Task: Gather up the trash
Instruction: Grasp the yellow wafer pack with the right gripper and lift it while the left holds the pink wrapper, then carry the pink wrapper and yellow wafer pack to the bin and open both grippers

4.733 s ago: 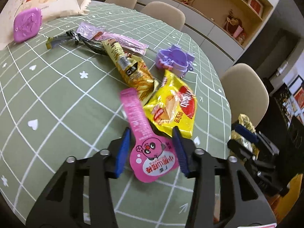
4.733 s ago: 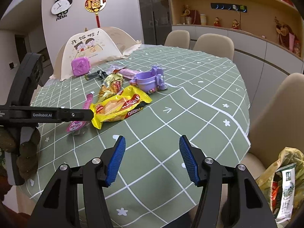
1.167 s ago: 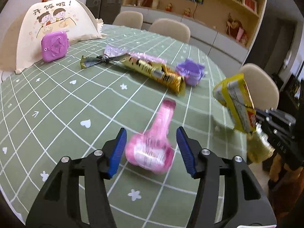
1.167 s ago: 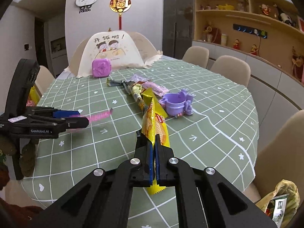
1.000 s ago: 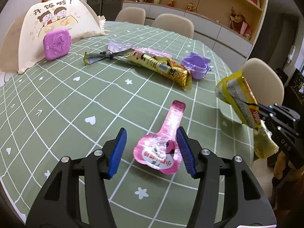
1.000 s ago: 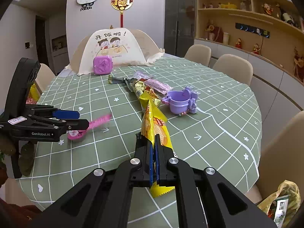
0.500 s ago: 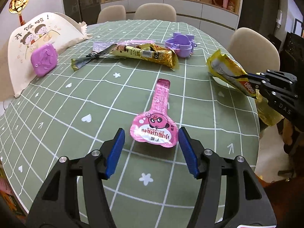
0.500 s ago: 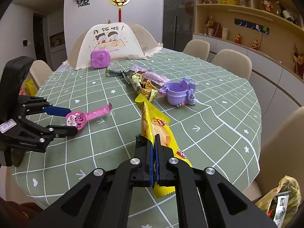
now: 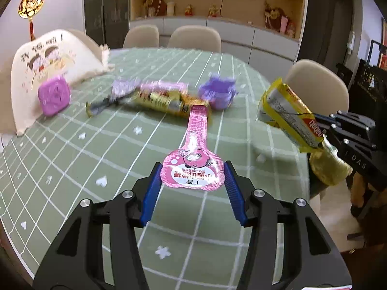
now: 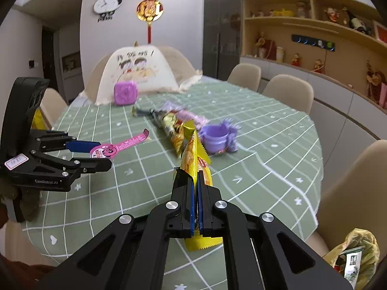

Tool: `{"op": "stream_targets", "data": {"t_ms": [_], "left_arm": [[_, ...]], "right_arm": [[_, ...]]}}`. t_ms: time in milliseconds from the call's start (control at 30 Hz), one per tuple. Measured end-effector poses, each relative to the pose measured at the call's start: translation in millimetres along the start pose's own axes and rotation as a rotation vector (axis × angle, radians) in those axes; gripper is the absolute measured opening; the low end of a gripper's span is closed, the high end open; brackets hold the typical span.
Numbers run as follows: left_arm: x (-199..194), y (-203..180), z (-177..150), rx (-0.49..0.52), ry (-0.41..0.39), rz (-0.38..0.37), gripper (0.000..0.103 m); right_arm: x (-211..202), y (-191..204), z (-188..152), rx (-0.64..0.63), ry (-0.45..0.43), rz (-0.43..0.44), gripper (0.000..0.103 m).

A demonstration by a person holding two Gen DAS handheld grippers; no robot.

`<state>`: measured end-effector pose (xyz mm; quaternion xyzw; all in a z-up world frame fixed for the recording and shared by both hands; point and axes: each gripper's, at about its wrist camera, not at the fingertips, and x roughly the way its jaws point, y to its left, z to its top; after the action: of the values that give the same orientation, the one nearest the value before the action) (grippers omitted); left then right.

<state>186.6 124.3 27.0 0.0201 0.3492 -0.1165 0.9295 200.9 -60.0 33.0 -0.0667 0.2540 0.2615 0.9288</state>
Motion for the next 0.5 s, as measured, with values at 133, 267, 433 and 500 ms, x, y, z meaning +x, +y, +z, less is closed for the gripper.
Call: {"op": "stream_targets", "data": {"t_ms": [133,267,433,500], "left_arm": [[-6.3,-21.1,18.0,-0.002,-0.068,-0.042,0.048],[-2.7,-56.2,38.4,0.012,-0.112,-0.116,0.048],[19.1,-119.3,58.7,0.073,-0.114,-0.227,0.048],[33.1,-152.0,64.9,0.108,-0.1,-0.281,0.048]], "right_arm": [[-23.6,-20.7,2.9,0.028,-0.05,-0.045,0.005],[-49.1,-48.6,-2.5,0.059,-0.091,-0.114,0.005],[-87.0,-97.2,-24.3,0.123,-0.114,-0.222,0.005],[-103.8,-118.0,-37.2,0.154,-0.115,-0.268,0.005]]}}
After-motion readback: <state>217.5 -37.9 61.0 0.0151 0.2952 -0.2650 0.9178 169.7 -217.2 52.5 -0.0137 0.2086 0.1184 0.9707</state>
